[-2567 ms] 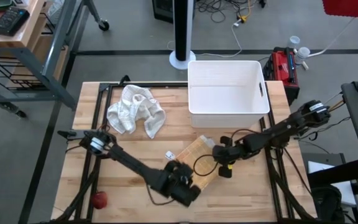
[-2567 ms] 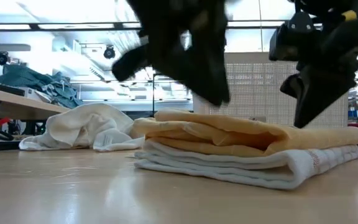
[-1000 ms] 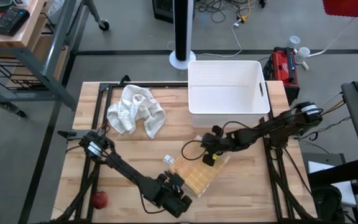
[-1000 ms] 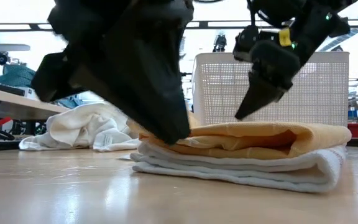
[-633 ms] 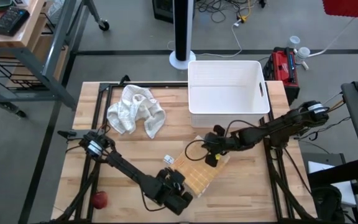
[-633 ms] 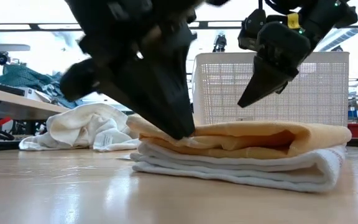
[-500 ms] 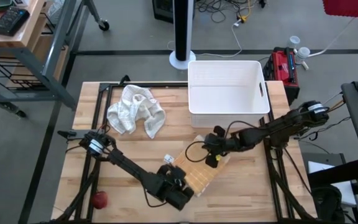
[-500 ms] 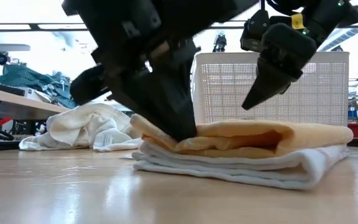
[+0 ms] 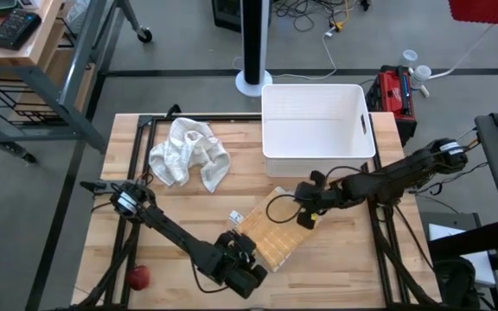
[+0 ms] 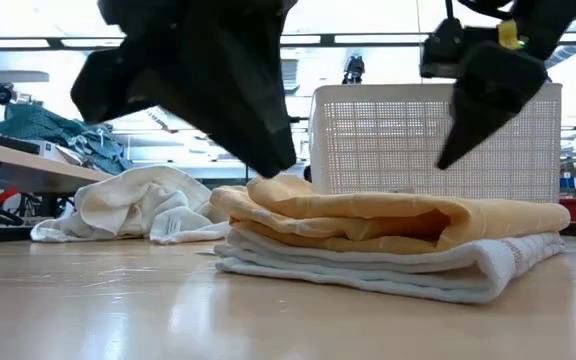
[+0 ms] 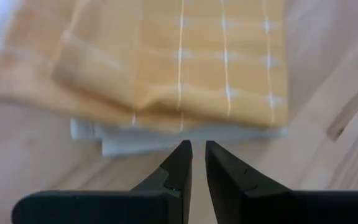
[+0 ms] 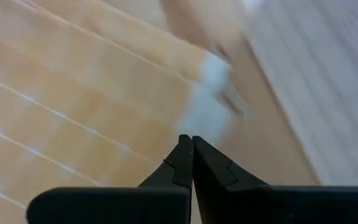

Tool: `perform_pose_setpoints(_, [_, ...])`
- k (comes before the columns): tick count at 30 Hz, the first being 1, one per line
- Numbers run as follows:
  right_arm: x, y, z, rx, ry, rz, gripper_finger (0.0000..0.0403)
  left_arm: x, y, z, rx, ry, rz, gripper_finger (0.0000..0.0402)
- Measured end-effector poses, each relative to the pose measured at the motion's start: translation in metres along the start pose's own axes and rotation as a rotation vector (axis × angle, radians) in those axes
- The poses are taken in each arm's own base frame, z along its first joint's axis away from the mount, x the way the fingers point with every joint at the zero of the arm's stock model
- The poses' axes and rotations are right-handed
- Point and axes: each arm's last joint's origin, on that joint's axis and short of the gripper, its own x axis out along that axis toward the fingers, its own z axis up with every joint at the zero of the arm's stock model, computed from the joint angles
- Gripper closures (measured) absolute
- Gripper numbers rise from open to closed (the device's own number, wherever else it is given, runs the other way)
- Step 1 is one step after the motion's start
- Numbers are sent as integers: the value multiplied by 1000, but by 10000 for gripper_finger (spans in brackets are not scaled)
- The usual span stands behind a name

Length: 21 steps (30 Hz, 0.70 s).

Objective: Fold towel
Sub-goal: Stack the yellow squared towel on top of the white striped towel

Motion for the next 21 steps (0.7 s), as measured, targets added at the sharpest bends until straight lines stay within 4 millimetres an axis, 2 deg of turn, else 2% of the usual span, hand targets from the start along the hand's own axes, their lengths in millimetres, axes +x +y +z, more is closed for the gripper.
perform_pose_setpoints(4, [-10, -12, -15, 33, 129, -101, 403, 14, 3, -9, -9, 29, 14, 365])
perform_pose_setpoints(8, [-11, -16, -28, 35, 213, -152, 403, 31, 6, -13, 2, 31, 49, 365])
perform_pose_setpoints(13, [-2, -14, -42, 23, 255, -154, 403, 50, 11, -7, 19, 17, 90, 365])
perform_pose_setpoints(21, [20, 2, -48, 18, 296, -38, 403, 65, 30, 19, 109, -7, 219, 365])
